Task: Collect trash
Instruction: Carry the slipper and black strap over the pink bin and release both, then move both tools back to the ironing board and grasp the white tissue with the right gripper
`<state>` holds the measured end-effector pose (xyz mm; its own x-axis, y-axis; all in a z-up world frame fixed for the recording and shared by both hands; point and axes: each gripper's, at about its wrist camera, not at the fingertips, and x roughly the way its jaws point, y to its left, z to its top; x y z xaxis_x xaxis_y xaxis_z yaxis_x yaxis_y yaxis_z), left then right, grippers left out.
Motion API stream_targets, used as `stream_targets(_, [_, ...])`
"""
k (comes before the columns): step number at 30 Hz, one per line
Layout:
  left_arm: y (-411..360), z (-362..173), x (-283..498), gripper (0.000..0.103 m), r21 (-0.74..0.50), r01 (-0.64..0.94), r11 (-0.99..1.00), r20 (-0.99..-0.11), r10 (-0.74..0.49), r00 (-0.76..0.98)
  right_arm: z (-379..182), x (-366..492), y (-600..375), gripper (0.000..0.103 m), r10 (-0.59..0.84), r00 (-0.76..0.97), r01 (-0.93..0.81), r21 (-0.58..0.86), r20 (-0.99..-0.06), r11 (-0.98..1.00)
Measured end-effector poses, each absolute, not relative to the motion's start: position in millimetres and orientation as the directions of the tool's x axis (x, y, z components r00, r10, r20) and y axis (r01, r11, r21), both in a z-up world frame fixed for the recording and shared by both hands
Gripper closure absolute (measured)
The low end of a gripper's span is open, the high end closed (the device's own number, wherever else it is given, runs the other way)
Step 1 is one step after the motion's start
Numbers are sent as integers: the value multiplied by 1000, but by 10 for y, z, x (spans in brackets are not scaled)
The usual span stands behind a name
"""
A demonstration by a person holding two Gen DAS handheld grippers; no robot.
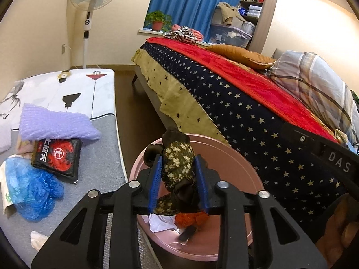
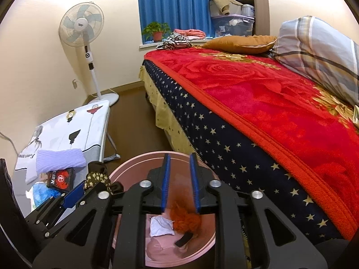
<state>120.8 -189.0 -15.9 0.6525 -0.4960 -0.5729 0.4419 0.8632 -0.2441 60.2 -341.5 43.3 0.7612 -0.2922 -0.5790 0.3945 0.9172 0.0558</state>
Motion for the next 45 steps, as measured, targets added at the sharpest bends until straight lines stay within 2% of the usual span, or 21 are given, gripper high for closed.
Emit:
stream_targets(1, [-1887, -166, 1216, 54, -241, 437, 866, -578, -490, 652, 440, 599, -3422, 63, -302, 760, 404, 53, -576, 913])
stream_targets(3, [-1869, -164, 1207, 54, -236, 431, 871, -578, -483, 658, 450, 588, -3434, 55, -312, 761, 416, 58, -568, 908])
stream_targets(22, [-1316, 45, 1051, 54, -198, 354, 914, -542, -402, 738, 494, 472, -3082, 55, -211, 823, 293, 77, -527, 953])
stream_targets(33, [-843, 135, 951, 54, -190, 265, 946, -528, -325, 784, 442, 383, -2762, 55, -91, 848, 174, 112, -523, 978])
stream_targets(37, [-612, 176, 896, 56, -188, 218, 958, -523, -285, 803, 377, 359, -2568, 55, -32, 850, 109, 117, -526, 987])
stream_targets(45, [-124, 245, 795, 66, -182, 112, 977, -520, -193, 832, 154, 393, -2136, 55, 97, 824, -25, 135, -558, 991])
